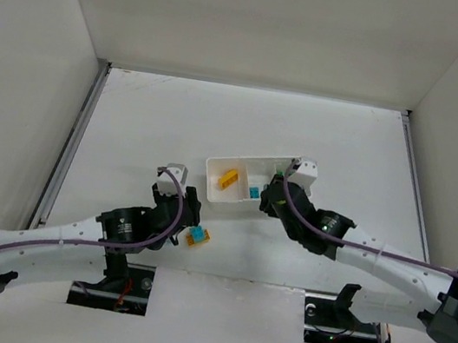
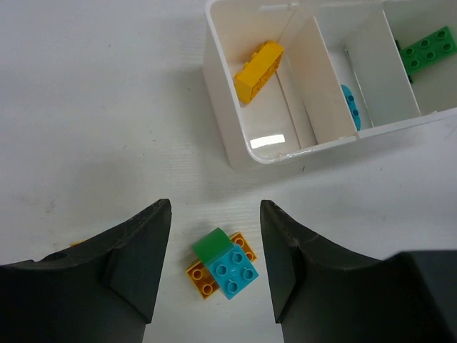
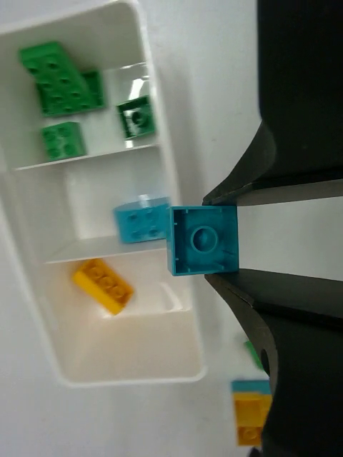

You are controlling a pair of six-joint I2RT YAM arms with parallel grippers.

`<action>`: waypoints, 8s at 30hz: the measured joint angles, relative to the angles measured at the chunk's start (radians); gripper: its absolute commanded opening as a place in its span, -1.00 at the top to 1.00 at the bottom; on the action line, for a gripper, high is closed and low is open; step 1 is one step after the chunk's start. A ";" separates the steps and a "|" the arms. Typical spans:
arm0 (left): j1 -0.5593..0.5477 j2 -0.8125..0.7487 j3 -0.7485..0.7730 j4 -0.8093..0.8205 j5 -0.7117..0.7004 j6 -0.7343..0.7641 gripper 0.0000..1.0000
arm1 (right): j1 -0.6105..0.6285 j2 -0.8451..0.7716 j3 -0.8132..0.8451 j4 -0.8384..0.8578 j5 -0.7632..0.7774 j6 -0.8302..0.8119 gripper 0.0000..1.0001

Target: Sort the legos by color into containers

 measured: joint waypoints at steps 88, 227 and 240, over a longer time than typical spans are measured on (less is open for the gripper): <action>0.317 -0.164 -0.019 0.055 0.293 -0.025 -0.11 | 0.180 0.235 -0.054 0.480 -0.228 -0.196 0.42; -0.025 0.375 0.151 0.473 0.167 0.367 0.71 | -0.468 -0.616 -0.496 0.440 -0.582 0.034 0.46; 0.319 0.632 0.232 0.497 0.302 0.293 -0.01 | -0.449 -0.587 -0.511 0.449 -0.582 0.036 0.47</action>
